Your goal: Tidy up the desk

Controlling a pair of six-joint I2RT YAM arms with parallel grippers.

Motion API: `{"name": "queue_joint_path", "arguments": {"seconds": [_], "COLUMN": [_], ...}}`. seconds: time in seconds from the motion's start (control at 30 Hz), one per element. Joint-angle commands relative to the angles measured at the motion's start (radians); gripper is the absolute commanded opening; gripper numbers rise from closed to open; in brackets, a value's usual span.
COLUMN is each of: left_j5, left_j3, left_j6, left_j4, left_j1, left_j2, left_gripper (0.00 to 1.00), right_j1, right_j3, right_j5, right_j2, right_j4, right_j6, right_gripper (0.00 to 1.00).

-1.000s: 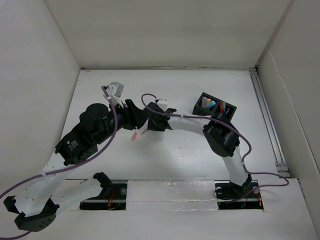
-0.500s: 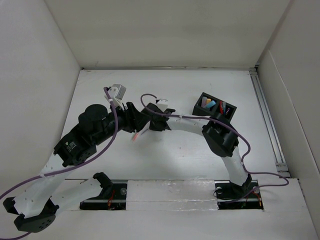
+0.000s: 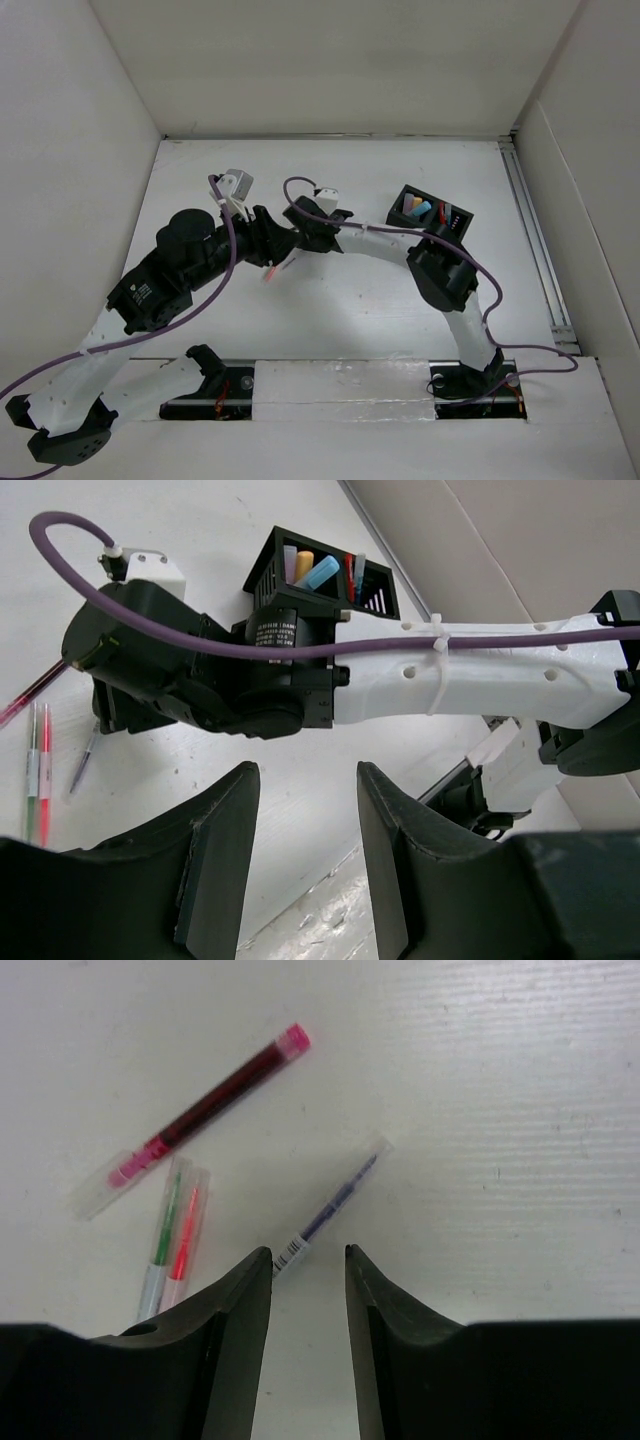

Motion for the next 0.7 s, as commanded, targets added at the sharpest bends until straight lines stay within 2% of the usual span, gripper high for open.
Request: {"name": "queue_joint_path", "arguments": {"seconds": [0.0, 0.2, 0.4, 0.67], "left_j5": [0.0, -0.016, -0.067, -0.07], "left_j3": [0.005, 0.006, 0.02, 0.026], "left_j6": [0.028, 0.042, 0.054, 0.056], "left_j4": [0.011, -0.003, -0.017, -0.02], "left_j1": [-0.005, -0.005, -0.005, -0.005], "left_j2": [-0.004, -0.004, -0.007, -0.004], "left_gripper": [0.39, 0.39, 0.39, 0.38], "right_j1": [-0.013, -0.024, -0.024, -0.024], "right_j3": [0.082, 0.14, 0.301, 0.259], "right_j5": [0.016, -0.003, 0.008, 0.023], "right_j2": [0.029, 0.08, 0.152, 0.13], "right_j4": [-0.013, -0.029, -0.257, -0.27], "right_j6": [0.013, 0.026, 0.028, 0.014], "right_gripper": [0.41, 0.44, 0.42, 0.42]}}
